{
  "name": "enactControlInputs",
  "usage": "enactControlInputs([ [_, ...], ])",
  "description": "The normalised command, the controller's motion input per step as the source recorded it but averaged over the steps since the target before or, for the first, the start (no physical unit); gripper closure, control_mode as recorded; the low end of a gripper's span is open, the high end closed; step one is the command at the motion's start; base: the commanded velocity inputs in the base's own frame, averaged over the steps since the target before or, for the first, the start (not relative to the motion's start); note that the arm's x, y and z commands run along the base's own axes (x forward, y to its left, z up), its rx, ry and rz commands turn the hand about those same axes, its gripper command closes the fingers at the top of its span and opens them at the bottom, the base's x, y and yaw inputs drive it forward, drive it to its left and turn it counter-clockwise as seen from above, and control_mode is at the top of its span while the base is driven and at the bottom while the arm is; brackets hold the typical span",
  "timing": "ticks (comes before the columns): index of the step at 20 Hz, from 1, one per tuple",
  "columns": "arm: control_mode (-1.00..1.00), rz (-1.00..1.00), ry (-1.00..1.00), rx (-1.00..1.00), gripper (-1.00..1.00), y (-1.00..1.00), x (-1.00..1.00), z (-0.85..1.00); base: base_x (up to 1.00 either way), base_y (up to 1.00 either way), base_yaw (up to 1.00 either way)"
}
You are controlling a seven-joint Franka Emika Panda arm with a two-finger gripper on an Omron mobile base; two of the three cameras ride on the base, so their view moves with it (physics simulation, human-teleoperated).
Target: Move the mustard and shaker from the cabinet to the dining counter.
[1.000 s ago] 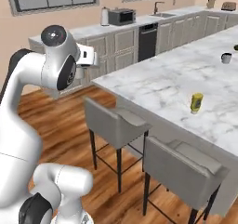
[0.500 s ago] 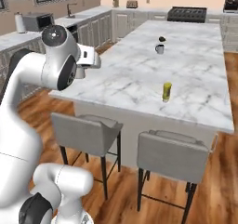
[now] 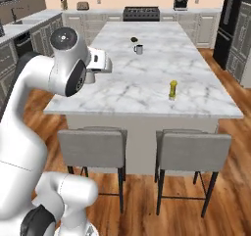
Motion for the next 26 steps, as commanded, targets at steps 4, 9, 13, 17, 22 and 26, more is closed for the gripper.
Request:
enactControlInputs([
  [4, 1.00, 0.00, 0.00, 0.00, 1.00, 0.00, 0.00, 0.00, 0.22, 0.99, 0.11],
  [9, 1.00, 0.00, 0.00, 0.00, 1.00, 0.00, 0.00, 0.00, 0.94, 0.22, 0.24],
  [13, 1.00, 0.00, 0.00, 0.00, 1.00, 0.00, 0.00, 0.00, 0.80, 0.11, 0.03],
  [17, 1.00, 0.00, 0.00, 0.00, 1.00, 0.00, 0.00, 0.00, 0.79, 0.00, 0.00],
  [22, -1.00, 0.19, 0.01, 0.00, 1.00, -0.12, 0.53, -0.39, 0.27, 0.00, 0.00],
  [26, -1.00, 0.57, 0.08, 0.00, 1.00, -0.31, 1.00, -0.99, 0.00, 0.00, 0.00],
])
